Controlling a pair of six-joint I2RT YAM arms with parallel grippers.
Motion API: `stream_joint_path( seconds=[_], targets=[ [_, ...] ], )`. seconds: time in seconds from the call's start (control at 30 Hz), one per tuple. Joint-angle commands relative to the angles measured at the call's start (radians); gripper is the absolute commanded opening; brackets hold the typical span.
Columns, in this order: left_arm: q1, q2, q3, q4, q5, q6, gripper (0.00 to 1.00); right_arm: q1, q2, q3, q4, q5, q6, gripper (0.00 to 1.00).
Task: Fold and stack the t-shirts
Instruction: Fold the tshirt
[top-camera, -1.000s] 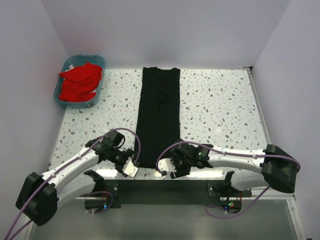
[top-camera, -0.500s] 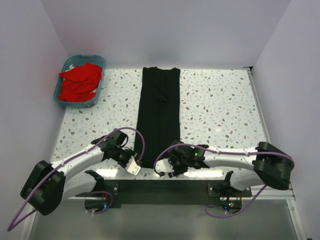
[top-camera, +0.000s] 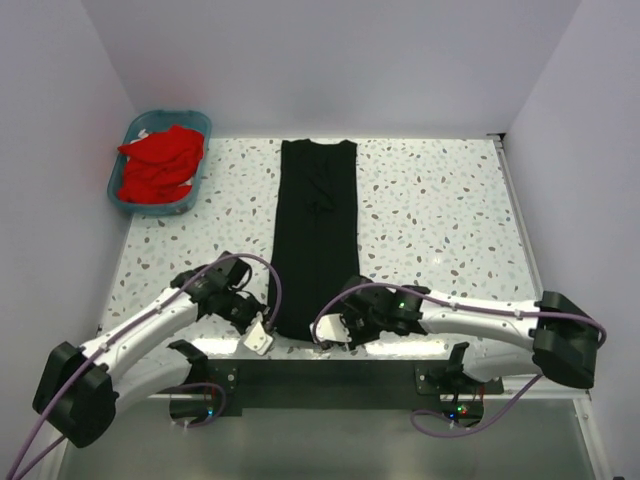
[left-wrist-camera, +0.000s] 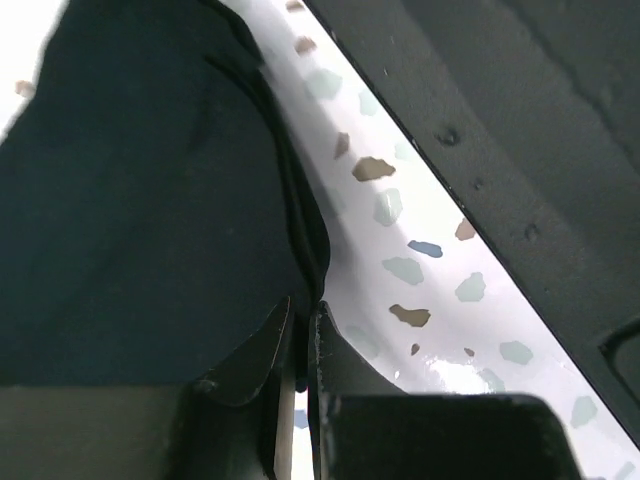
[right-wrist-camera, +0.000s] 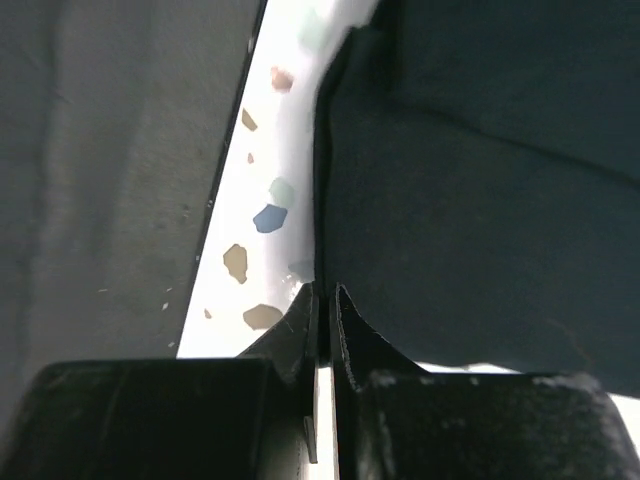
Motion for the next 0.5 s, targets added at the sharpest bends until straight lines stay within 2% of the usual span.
stream_joint_path(
  seconds=[0.0, 0.1, 0.23, 0.27, 0.47],
  targets=[
    [-0.004, -0.059, 0.089, -0.206, 0.101, 0.011, 0.0, 0.004, -0.101, 0.081, -0.118, -0.075, 0.068, 0.0],
    [0.003, -0.056, 0.146, -0.198, 0.072, -0.113, 0.0, -0.034, -0.128, 0.103, -0.129, -0.073, 0.065, 0.0],
    [0.103, 0.028, 0.249, -0.15, 0.081, -0.123, 0.0, -0.222, -0.074, 0.162, -0.167, -0.124, -0.036, 0.0],
    [0.147, 0.097, 0.275, -0.136, 0.095, -0.116, 0.0, -0.25, -0.057, 0.203, -0.179, -0.147, -0.073, 0.0],
    [0.244, 0.379, 0.519, -0.077, 0.133, -0.139, 0.0, -0.412, 0.085, 0.361, -0.192, -0.215, -0.186, 0.0]
  ],
)
